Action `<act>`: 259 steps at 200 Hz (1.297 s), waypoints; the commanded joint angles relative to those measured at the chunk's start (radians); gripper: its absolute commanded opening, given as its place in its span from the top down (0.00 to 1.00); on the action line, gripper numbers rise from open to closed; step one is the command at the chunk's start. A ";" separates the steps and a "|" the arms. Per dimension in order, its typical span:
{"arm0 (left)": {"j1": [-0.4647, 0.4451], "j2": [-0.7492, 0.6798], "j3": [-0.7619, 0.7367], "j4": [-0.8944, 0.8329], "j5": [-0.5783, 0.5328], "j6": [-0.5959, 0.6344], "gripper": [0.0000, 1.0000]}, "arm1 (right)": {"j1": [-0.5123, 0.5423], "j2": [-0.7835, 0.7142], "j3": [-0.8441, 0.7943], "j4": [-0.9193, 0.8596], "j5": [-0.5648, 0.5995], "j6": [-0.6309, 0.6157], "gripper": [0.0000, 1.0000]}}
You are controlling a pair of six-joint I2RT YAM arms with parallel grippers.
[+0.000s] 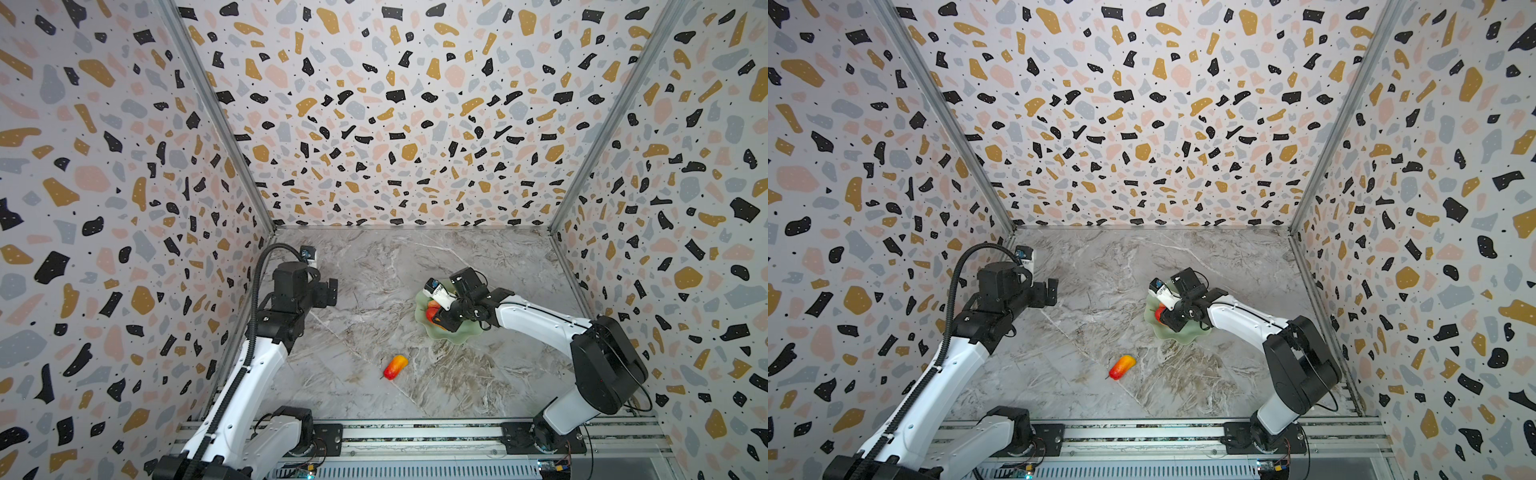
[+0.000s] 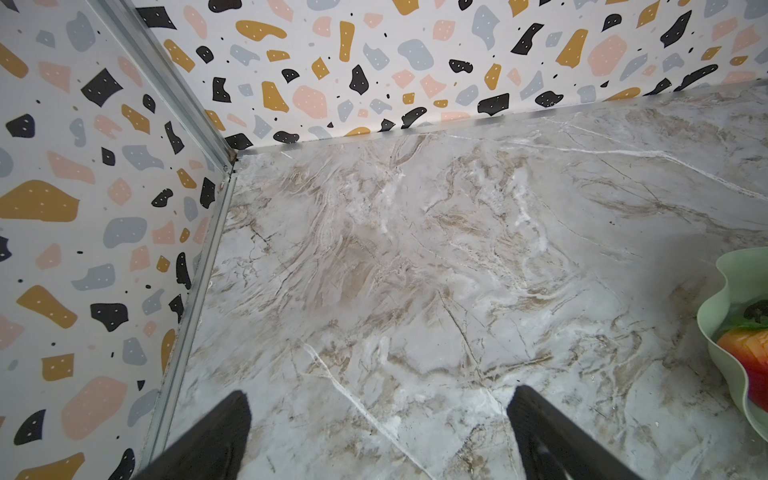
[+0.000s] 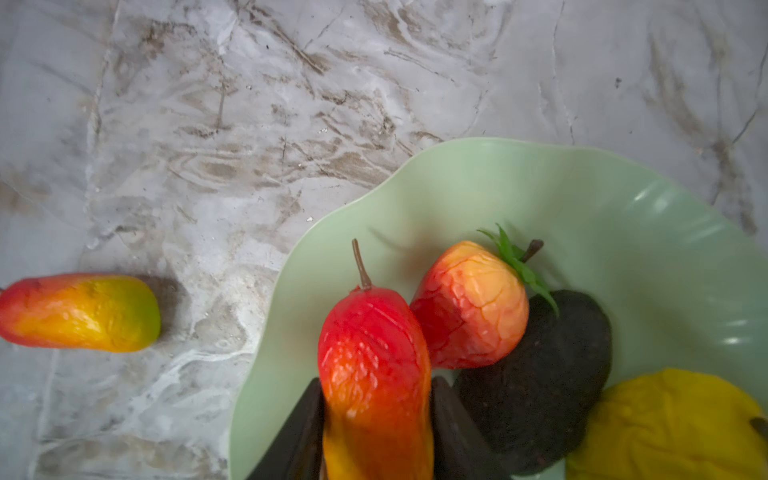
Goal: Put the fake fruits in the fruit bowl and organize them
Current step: 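Carry the mango into the green bowl and open the right gripper, then move the right gripper to the last mango and grasp it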
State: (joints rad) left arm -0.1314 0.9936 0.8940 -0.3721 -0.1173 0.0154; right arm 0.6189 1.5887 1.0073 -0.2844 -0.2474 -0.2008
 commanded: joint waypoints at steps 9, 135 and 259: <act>0.005 0.001 -0.009 0.029 0.001 0.011 0.00 | -0.001 -0.038 0.055 -0.051 0.016 -0.006 0.34; 0.005 -0.006 -0.010 0.030 0.004 0.011 0.01 | 0.334 0.018 0.088 0.033 -0.245 -0.456 0.01; 0.005 -0.016 -0.012 0.030 -0.004 0.012 0.00 | 0.443 0.222 0.113 0.069 -0.094 -0.542 0.14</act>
State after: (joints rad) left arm -0.1310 0.9932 0.8940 -0.3721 -0.1158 0.0154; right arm 1.0534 1.7988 1.0969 -0.2314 -0.3847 -0.7311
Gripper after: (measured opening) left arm 0.995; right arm 0.880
